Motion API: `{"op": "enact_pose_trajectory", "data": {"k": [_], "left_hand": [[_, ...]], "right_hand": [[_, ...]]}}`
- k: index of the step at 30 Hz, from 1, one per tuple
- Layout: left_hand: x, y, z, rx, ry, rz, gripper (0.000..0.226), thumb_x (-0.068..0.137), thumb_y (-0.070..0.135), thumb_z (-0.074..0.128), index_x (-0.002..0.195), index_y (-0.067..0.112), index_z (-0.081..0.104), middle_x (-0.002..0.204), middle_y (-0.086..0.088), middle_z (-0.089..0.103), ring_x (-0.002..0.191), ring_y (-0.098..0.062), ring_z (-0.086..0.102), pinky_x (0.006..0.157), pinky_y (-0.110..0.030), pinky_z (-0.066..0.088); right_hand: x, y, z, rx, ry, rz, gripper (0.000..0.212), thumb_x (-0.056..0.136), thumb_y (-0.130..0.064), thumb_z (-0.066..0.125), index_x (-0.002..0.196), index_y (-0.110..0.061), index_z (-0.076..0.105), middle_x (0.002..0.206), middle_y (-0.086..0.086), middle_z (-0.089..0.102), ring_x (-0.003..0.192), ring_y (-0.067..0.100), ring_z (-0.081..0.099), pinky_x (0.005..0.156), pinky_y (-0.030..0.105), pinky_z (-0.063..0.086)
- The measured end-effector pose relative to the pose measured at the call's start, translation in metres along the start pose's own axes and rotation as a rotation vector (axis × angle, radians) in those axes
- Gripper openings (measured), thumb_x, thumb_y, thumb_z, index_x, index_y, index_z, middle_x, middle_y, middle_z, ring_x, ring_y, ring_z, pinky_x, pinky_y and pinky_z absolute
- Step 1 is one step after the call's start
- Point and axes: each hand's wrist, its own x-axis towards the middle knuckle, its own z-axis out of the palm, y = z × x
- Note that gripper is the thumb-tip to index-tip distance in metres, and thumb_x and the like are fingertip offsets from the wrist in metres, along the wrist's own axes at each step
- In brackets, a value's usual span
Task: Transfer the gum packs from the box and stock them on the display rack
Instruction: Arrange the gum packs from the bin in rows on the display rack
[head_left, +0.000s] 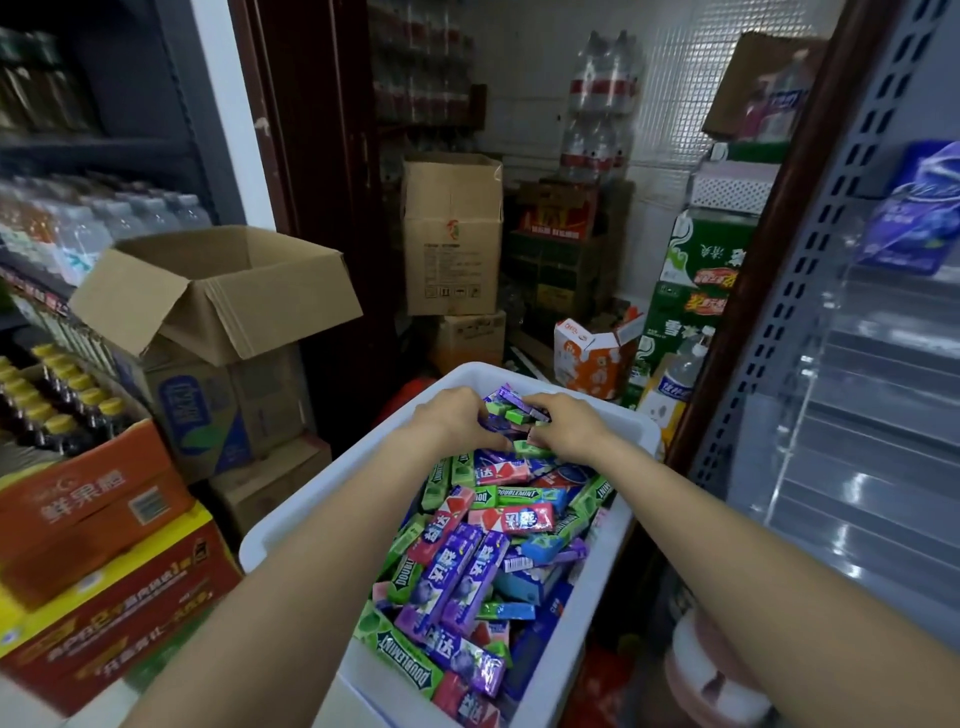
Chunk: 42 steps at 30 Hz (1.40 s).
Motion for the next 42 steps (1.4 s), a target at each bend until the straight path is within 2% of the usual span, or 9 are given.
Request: {"op": "enact_pose_trajectory", "data": {"k": [7, 18, 21, 24, 26, 30, 34, 39, 42], "left_hand": [[-0.004, 0.010, 0.005, 0.035, 0.094, -0.064, 0.033, 0.076, 0.046, 0.072, 0.089, 0.017, 0.067, 0.087, 0.001, 0.066, 0.086, -0.020, 0.059, 0.070, -0.034, 0.043], [-0.026, -0.006, -0.018, -0.480, 0.367, 0.001, 0.019, 0.081, 0.027, 0.073, 0.096, 0.014, 0.071, 0.088, 0.004, 0.064, 0.082, -0.005, 0.056, 0.065, -0.015, 0.043], [-0.025, -0.012, -0.027, -0.678, 0.351, -0.076, 0.008, 0.080, 0.029, 0.072, 0.081, 0.021, 0.071, 0.079, 0.005, 0.067, 0.078, -0.008, 0.062, 0.067, -0.017, 0.049], [-0.022, -0.015, -0.040, -0.915, 0.301, -0.200, 0.021, 0.070, 0.044, 0.074, 0.070, 0.023, 0.071, 0.081, -0.005, 0.071, 0.081, -0.019, 0.069, 0.077, -0.037, 0.057], [-0.019, -0.018, -0.049, -1.009, 0.237, -0.260, 0.026, 0.078, 0.042, 0.072, 0.074, 0.016, 0.068, 0.081, -0.009, 0.070, 0.068, -0.012, 0.068, 0.070, -0.030, 0.057], [-0.019, -0.020, -0.068, -0.836, 0.102, -0.289, 0.039, 0.083, 0.054, 0.059, 0.089, 0.016, 0.065, 0.078, -0.005, 0.070, 0.075, -0.017, 0.067, 0.078, -0.034, 0.051], [-0.030, -0.029, -0.081, -0.435, -0.074, -0.170, 0.024, 0.093, 0.024, 0.056, 0.102, 0.006, 0.068, 0.099, -0.004, 0.070, 0.093, -0.019, 0.063, 0.079, -0.025, 0.043], [-0.056, -0.054, -0.087, -0.205, -0.361, 0.011, 0.028, 0.083, 0.021, 0.071, 0.107, 0.007, 0.068, 0.107, -0.005, 0.067, 0.100, -0.021, 0.061, 0.069, -0.009, 0.032], [-0.068, -0.064, -0.079, -0.080, -0.496, 0.094, 0.043, 0.074, 0.027, 0.079, 0.111, 0.009, 0.065, 0.109, -0.005, 0.061, 0.102, -0.023, 0.056, 0.078, -0.024, 0.039]], "right_hand": [[-0.006, -0.002, -0.007, -0.036, -0.045, -0.013, 0.054, 0.092, -0.009, 0.053, 0.143, -0.019, 0.037, 0.144, 0.008, 0.043, 0.127, 0.026, 0.045, 0.098, 0.032, 0.039], [0.006, -0.008, -0.008, 0.117, -0.091, -0.075, 0.064, 0.078, -0.018, 0.074, 0.135, -0.024, 0.048, 0.130, 0.006, 0.056, 0.113, 0.023, 0.056, 0.081, 0.026, 0.044], [0.003, -0.012, -0.010, 0.206, -0.089, -0.072, 0.042, 0.079, -0.018, 0.074, 0.120, -0.020, 0.063, 0.109, 0.000, 0.064, 0.096, 0.021, 0.064, 0.060, 0.016, 0.044], [0.000, -0.016, -0.020, 0.295, -0.017, -0.095, 0.019, 0.084, -0.019, 0.069, 0.103, -0.016, 0.069, 0.099, 0.004, 0.066, 0.086, 0.023, 0.061, 0.066, 0.027, 0.045], [-0.005, -0.019, -0.031, 0.436, -0.001, -0.066, 0.009, 0.085, -0.019, 0.068, 0.094, -0.018, 0.067, 0.088, 0.003, 0.065, 0.078, 0.024, 0.061, 0.060, 0.023, 0.043], [-0.019, -0.029, -0.053, 0.652, -0.012, 0.030, 0.013, 0.083, -0.015, 0.069, 0.093, -0.009, 0.064, 0.084, 0.000, 0.066, 0.077, 0.020, 0.064, 0.068, 0.030, 0.051], [-0.026, -0.042, -0.062, 0.672, -0.023, 0.096, 0.015, 0.081, -0.009, 0.071, 0.090, -0.004, 0.060, 0.083, 0.002, 0.062, 0.073, 0.007, 0.058, 0.062, 0.010, 0.046], [-0.032, -0.049, -0.061, 0.669, -0.008, 0.179, 0.013, 0.081, -0.017, 0.072, 0.088, -0.013, 0.061, 0.089, 0.008, 0.066, 0.080, 0.019, 0.063, 0.074, 0.034, 0.050], [-0.033, -0.058, -0.058, 0.698, 0.006, 0.231, 0.011, 0.082, -0.019, 0.071, 0.086, -0.017, 0.062, 0.093, 0.009, 0.068, 0.086, 0.022, 0.065, 0.076, 0.034, 0.053]]}}
